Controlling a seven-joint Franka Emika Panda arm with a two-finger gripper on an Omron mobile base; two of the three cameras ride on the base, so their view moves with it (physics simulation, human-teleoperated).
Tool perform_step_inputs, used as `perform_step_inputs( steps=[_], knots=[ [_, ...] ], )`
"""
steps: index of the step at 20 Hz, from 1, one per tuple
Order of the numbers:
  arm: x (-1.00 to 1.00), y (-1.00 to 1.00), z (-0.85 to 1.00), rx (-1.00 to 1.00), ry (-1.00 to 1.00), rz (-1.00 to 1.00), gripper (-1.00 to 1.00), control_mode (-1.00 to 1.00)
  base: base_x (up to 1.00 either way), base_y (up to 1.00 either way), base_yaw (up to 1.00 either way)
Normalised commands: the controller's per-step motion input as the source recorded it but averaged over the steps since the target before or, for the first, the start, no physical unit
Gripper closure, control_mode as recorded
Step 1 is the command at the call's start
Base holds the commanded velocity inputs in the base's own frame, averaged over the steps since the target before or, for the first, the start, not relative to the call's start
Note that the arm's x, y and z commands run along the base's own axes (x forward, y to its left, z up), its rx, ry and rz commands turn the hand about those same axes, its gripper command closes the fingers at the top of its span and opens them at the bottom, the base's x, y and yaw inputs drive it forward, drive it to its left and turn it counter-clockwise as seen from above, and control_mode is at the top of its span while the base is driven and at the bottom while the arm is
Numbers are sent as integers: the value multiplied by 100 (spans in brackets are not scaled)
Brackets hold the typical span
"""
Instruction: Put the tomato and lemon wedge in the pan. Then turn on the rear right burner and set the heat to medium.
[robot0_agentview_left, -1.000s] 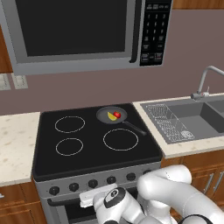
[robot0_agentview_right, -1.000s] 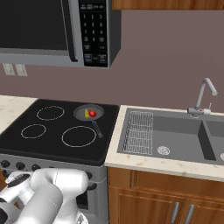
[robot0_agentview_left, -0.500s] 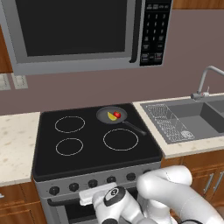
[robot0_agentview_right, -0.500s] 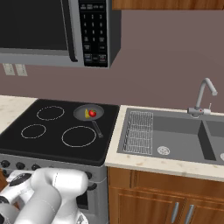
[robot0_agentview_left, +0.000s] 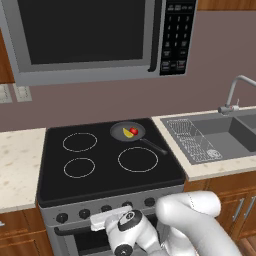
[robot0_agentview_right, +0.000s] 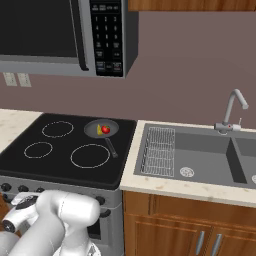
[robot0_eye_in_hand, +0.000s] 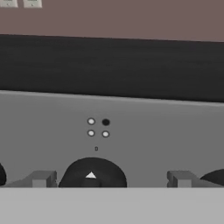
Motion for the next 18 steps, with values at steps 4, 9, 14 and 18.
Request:
perform_step_inputs(
  steps=[4,9,14,18],
  knots=[
    [0,0,-14,0,0,0,-100,-100,0,0,0],
    [0,0,-14,0,0,0,-100,-100,0,0,0],
    [0,2,-5,1,0,1,-100,-100,0,0,0],
    [-2,0,-22,1,0,2,-100,-100,0,0,0]
  ],
)
